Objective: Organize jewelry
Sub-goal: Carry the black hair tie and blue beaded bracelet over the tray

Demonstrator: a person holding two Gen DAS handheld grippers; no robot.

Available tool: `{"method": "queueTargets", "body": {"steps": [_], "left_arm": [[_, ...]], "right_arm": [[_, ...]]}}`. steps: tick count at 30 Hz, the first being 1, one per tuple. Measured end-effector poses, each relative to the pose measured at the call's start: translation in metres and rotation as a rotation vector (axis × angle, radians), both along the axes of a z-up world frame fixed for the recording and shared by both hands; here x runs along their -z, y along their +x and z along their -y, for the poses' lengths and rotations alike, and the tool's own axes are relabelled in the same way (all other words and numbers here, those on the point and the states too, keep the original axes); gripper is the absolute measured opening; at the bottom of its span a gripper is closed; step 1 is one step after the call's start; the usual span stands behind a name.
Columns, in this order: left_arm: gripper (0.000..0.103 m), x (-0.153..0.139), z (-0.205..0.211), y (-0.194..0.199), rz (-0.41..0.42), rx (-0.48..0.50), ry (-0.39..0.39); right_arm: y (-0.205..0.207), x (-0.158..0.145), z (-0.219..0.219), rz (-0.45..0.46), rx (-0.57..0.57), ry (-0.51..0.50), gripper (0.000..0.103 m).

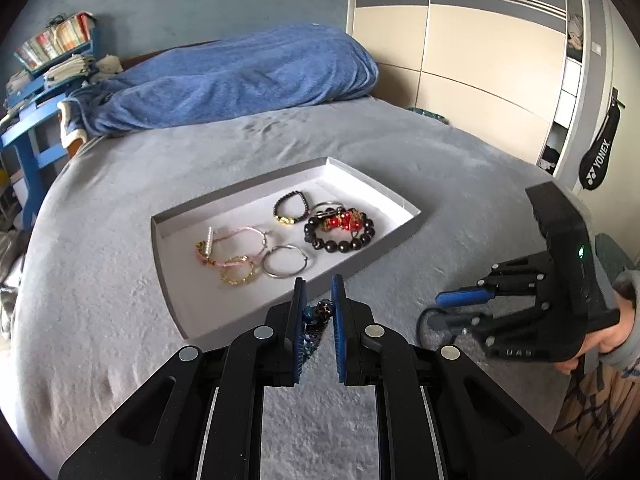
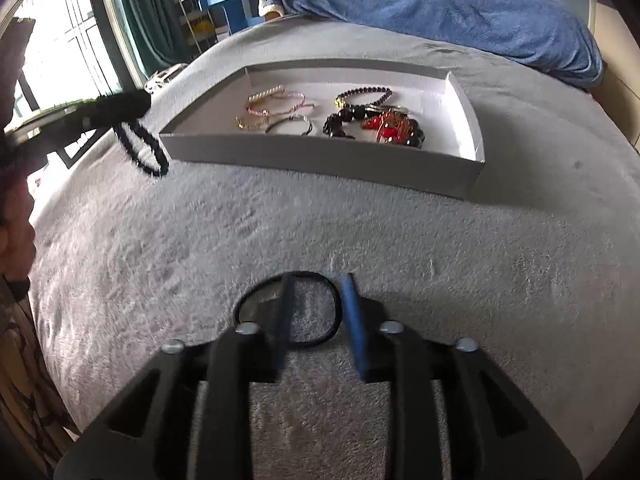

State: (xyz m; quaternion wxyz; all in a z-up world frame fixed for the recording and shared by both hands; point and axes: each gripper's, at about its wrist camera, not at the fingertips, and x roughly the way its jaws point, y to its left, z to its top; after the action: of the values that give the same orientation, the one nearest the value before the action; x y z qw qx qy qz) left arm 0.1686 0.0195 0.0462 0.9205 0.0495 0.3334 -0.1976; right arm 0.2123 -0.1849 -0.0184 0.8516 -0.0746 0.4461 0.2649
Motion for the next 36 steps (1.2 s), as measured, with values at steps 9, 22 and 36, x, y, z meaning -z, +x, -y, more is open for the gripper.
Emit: {"method": "queueTargets", "body": {"steps": [9,22,36], "left_arm": [[0.013,-0.009,-0.003,0.006,0.008,-0.021,0.008],[0.013,-0.036,-0.008,0.036,0.045,-0.04,0.016],[0.013,-0.015,-0.022,0.088,-0.022,-0.1,-0.013]], "right_arm": [[-0.004,0.01,-0.005,-0.011,-0.04,-0.026,0.003],[0.011,-0.047,-0.014,0.108,-0.04,0.073,0.003],[0.086,-0.083,-0.041,0.168,-0.013,0.124,0.003]]}}
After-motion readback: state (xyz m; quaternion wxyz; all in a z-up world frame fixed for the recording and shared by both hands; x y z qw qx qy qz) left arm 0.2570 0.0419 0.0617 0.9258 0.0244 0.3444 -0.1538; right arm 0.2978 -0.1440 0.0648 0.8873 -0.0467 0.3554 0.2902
